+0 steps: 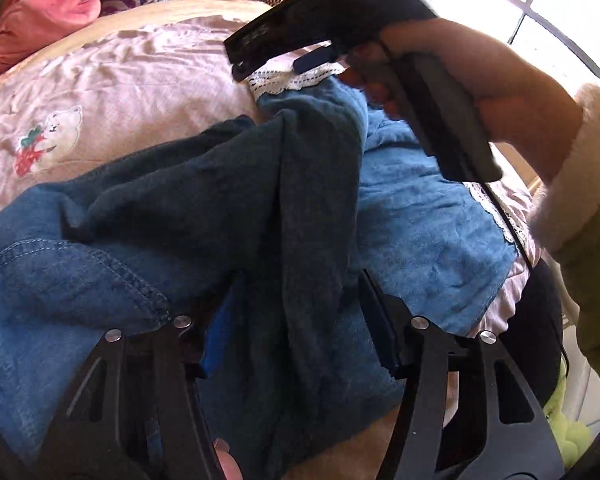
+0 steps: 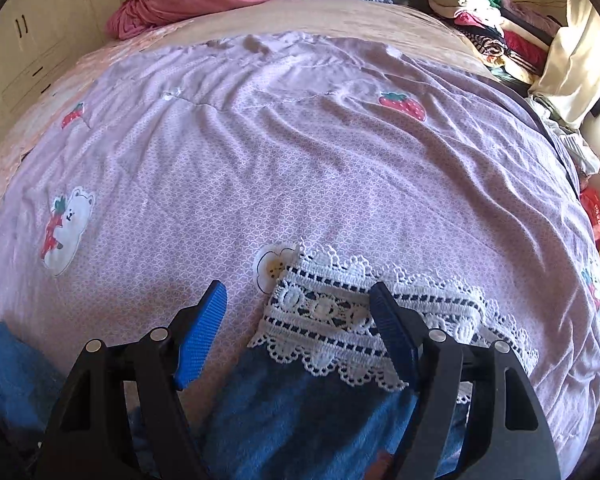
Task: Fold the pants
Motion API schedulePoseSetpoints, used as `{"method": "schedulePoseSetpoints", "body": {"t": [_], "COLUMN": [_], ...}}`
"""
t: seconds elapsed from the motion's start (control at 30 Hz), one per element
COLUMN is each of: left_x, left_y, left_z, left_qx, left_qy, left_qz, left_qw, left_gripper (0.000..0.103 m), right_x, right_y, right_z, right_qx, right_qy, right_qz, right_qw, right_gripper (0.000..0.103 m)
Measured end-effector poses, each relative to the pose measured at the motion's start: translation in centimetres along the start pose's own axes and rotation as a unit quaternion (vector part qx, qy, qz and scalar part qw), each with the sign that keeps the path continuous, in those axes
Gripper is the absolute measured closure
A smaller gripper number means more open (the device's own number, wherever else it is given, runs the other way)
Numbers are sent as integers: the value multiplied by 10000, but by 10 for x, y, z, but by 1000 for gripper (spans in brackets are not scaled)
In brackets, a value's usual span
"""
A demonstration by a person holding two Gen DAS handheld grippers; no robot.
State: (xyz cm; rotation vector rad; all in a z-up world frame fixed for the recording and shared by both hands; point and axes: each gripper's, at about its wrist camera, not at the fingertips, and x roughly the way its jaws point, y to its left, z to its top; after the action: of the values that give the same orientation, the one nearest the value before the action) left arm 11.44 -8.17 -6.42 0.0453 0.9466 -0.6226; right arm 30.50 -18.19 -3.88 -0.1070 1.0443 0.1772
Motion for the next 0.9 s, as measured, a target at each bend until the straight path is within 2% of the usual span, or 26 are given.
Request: {"method": "schedulePoseSetpoints", "body": {"t": [0.03,0.07,0.1,0.13,0.2,0.27,0.4,0.53,0.67,0.73,0.8,0.87,0.9], "left_x": [-1,-1,-1,-2,-4,-5,-9,-11,-9,-9,-10,-8,-8], "left_y": [0,0,0,1,3,3,5,6,-2,-10,-18,-21,-22], "left_z": [0,-1,-1,-2,-5,-6,-3,-1,5,4,3,2,0], "left_qx": [11,31,40,49,59,107,66,7,60,245,420,540,592], "left_qy": [-64,-121,-155,-181,-231,-297,-409,-487,-495,-501,-511,-418,-372], "left_qz": [-74,-134,-169,-207,-273,-336,-509,-594,-669,-610,-509,-470,-456], "left_qw": [10000,9998,9997,9996,9993,9989,9978,9970,9965,9966,9965,9966,9965], "left_gripper": [56,62,64,64,64,64,64,61,61,68,88,101,102], "right_x": [6,12,19,25,29,22,-20,-74,-120,-138,-154,-167,-171], "right_y": [1,2,3,3,3,-2,-23,-47,-67,-80,-96,-109,-115], "right_z": [2,4,5,5,4,4,-4,-21,-39,-49,-63,-79,-89], "right_qx": [-23,-28,-46,-101,-241,-164,294,799,1114,1297,1501,1728,1812], "right_qy": [79,157,242,298,252,158,-326,-898,-1376,-1568,-1747,-1845,-1862], "right_qz": [-4,-20,-79,-190,-209,-133,452,1032,1260,1303,1290,1313,1319], "right_qw": [10000,9999,9997,9993,9992,9997,9980,9874,9761,9704,9645,9586,9566], "right_gripper": [33,41,49,53,77,92,93,93,93,93,93,94,95]}}
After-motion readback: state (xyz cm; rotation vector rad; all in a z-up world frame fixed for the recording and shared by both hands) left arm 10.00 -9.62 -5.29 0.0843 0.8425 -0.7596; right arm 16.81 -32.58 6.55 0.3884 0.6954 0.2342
